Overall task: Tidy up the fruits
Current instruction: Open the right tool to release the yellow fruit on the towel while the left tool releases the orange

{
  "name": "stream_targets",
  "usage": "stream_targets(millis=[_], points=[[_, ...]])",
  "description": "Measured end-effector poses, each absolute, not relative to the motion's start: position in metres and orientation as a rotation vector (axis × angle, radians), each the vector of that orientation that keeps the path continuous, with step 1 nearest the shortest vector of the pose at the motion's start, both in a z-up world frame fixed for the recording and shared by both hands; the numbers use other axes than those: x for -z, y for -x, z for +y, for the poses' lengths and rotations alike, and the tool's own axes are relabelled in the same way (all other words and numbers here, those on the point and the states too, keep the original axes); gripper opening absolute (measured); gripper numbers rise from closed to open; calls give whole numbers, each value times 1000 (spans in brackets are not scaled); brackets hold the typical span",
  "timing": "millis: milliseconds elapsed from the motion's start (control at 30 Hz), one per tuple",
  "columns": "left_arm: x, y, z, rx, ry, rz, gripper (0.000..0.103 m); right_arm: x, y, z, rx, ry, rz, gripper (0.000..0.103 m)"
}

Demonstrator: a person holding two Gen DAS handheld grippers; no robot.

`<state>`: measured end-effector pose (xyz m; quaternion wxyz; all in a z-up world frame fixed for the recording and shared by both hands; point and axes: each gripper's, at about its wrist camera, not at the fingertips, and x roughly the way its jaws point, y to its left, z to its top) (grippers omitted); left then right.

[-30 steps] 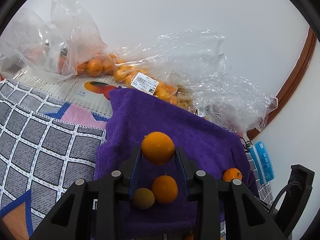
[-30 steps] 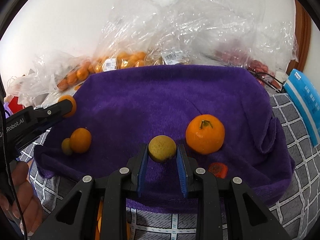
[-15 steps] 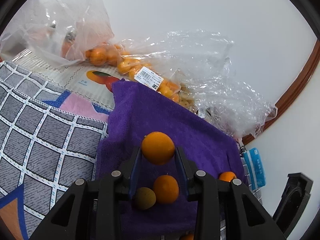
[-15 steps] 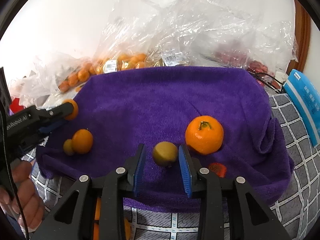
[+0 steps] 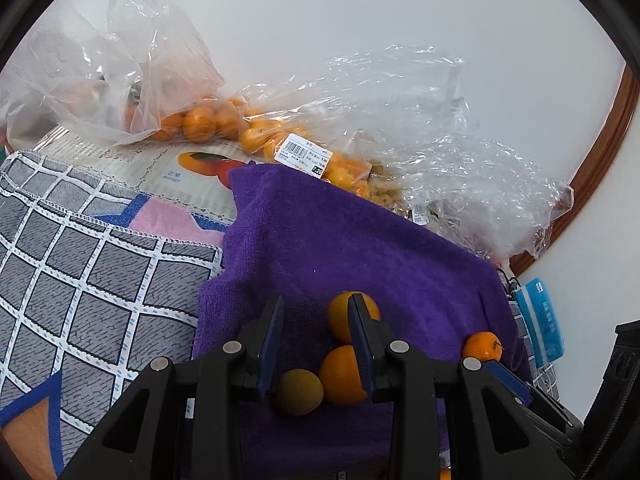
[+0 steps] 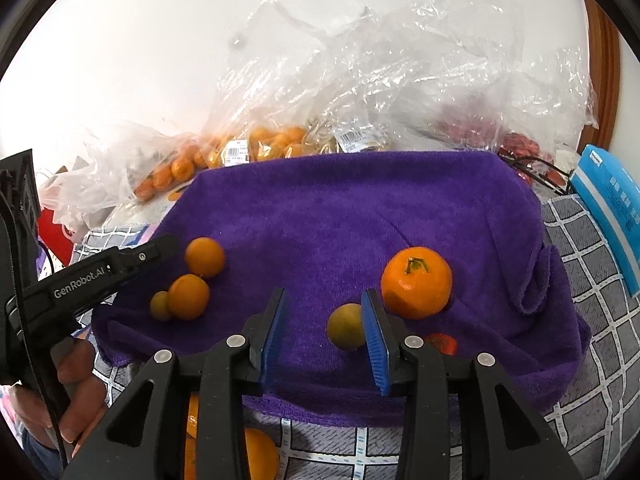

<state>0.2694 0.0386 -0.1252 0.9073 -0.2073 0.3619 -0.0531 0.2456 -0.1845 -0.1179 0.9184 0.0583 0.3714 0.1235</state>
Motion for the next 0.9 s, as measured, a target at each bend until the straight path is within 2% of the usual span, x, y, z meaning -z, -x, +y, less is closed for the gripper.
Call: stream_targets(millis=[533, 900], points=[[107, -256, 30, 144, 379, 675, 34, 112, -239, -187, -214, -128, 712, 43], [79, -253, 43, 179, 420, 724, 37, 90, -207, -201, -147, -169, 720, 43]])
